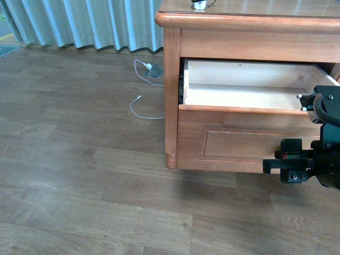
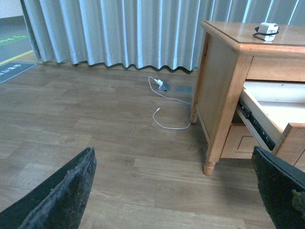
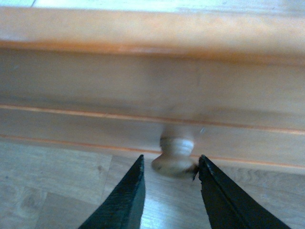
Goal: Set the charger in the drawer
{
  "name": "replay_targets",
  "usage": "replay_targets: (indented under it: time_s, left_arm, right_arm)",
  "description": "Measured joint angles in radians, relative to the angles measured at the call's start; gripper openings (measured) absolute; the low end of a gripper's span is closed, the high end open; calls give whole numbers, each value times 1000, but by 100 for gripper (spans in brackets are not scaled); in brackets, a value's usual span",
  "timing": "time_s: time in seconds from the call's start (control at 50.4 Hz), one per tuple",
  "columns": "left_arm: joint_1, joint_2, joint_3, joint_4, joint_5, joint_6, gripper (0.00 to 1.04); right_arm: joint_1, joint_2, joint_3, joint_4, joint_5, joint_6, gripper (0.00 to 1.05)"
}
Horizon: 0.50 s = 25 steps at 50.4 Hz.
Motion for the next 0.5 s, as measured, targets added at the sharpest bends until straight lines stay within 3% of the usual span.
replay_targets:
  time_s: [0.357,0.496]
  left_arm:
    - [0,0,0,0,0,0,99]
    - [0,0,0,0,0,0,99]
  right_arm:
    - [-22,-258,-66,-115,-60,34,96]
    - [-47,-426,-66,-193,-84,34,96]
